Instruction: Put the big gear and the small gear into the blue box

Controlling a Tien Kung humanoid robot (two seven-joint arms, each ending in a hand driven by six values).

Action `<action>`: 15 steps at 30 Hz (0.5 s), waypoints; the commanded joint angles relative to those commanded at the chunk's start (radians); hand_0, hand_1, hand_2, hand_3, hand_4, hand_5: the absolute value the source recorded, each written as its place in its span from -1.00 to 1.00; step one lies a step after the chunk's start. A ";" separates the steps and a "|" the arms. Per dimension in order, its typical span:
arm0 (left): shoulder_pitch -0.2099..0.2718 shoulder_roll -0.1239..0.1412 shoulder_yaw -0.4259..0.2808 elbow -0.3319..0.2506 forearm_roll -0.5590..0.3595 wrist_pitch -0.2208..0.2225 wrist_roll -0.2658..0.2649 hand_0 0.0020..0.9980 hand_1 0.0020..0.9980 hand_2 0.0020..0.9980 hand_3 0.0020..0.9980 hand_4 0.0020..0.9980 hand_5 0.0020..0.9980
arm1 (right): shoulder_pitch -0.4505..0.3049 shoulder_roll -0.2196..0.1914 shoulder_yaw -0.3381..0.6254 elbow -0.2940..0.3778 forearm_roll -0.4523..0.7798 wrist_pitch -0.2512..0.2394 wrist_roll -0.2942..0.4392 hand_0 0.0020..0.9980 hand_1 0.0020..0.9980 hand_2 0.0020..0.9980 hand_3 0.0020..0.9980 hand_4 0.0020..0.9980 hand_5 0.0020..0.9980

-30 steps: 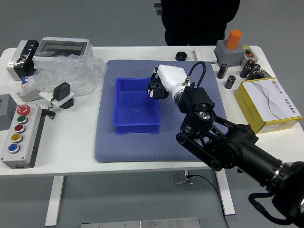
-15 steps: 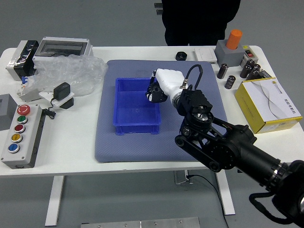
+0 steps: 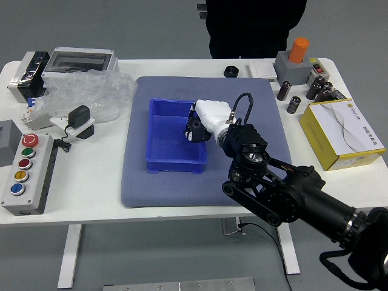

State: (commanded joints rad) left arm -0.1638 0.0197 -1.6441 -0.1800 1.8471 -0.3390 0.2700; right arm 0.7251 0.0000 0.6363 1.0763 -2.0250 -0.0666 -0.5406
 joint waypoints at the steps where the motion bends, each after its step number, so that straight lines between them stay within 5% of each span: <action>1: 0.000 0.000 0.000 0.000 0.000 0.000 0.000 0.63 0.60 0.61 0.67 0.24 -0.49 | 0.001 0.000 0.001 0.000 0.003 0.003 0.001 0.19 -0.12 -0.08 -0.07 0.25 -0.91; 3: 0.000 0.000 0.000 0.000 0.000 0.000 0.000 0.63 0.60 0.61 0.67 0.24 -0.49 | 0.004 0.000 0.004 0.000 0.008 0.007 0.004 0.19 -0.12 -0.08 -0.07 0.25 -0.91; 4: 0.000 0.000 0.000 0.000 0.001 0.000 0.000 0.63 0.59 0.61 0.67 0.24 -0.50 | 0.007 0.000 0.006 0.000 0.011 0.010 0.006 0.26 -0.02 0.23 0.54 0.44 -0.36; 9: -0.001 0.001 -0.002 0.000 0.002 -0.001 0.000 0.63 0.59 0.61 0.67 0.24 -0.50 | 0.024 0.000 0.013 0.006 0.024 0.021 0.014 0.26 -0.02 0.23 0.54 0.44 -0.36; 10: -0.001 0.002 -0.003 0.000 0.002 -0.001 0.000 0.63 0.59 0.61 0.67 0.24 -0.51 | 0.027 0.000 0.014 0.007 0.026 0.023 0.014 0.23 0.07 0.40 0.93 0.59 -0.28; 15: -0.001 0.002 -0.004 0.000 0.003 -0.001 0.000 0.63 0.59 0.61 0.67 0.24 -0.51 | 0.042 0.000 0.020 0.015 0.043 0.040 0.013 0.23 0.07 0.40 0.93 0.59 -0.28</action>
State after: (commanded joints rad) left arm -0.1647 0.0217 -1.6480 -0.1800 1.8503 -0.3403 0.2703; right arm 0.7675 0.0000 0.6564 1.0909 -1.9823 -0.0268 -0.5281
